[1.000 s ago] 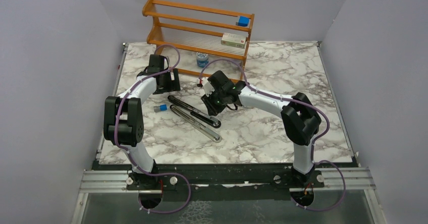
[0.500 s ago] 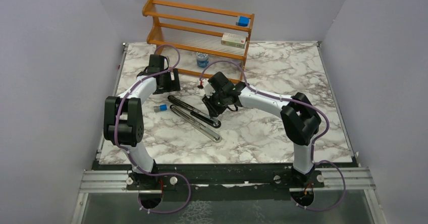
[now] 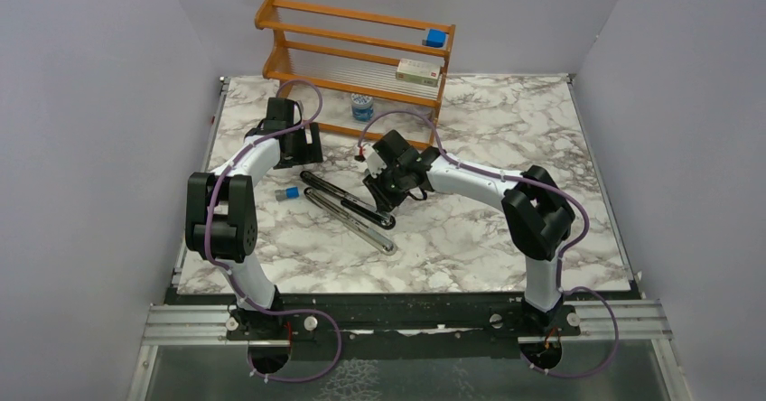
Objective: Load the staples into the stapler
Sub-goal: Install the staple into the stapler.
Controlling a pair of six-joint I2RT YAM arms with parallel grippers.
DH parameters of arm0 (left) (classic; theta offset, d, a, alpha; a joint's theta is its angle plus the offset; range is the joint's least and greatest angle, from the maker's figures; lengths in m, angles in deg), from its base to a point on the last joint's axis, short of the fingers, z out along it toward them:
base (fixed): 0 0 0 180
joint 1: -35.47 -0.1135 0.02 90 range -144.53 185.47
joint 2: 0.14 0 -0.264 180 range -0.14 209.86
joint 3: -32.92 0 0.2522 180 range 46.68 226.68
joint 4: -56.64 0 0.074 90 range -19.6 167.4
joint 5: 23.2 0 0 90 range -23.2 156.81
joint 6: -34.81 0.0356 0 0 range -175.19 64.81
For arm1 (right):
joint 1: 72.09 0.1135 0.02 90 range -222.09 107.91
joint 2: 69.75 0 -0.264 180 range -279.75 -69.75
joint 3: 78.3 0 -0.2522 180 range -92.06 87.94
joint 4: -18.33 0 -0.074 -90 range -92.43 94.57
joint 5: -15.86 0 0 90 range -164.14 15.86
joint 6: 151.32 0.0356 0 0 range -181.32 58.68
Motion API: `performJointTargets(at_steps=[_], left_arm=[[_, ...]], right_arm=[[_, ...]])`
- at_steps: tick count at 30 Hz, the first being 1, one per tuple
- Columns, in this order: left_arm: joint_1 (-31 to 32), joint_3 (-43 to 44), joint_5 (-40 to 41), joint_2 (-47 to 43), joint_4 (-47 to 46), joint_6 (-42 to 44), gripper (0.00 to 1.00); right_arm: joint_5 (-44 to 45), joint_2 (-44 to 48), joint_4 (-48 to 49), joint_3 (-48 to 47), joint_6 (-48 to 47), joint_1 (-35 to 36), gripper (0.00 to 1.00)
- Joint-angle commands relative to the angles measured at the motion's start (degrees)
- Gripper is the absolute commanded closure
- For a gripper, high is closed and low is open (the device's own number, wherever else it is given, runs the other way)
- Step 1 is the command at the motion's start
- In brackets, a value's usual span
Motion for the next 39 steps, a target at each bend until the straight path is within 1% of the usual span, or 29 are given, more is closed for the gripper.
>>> performJointTargets(at_steps=[1,39], left_arm=[[-0.3,2.0,-1.2,-0.3,0.1,0.0,0.14],[-0.3,2.1,-1.2,-0.2,0.2,0.1,0.14]], right_arm=[[-1.0,-0.3,-1.4,-0.1,-0.8,0.0,0.64],[-0.9,-4.0,-0.5,-3.9,-0.5,0.0,0.63]])
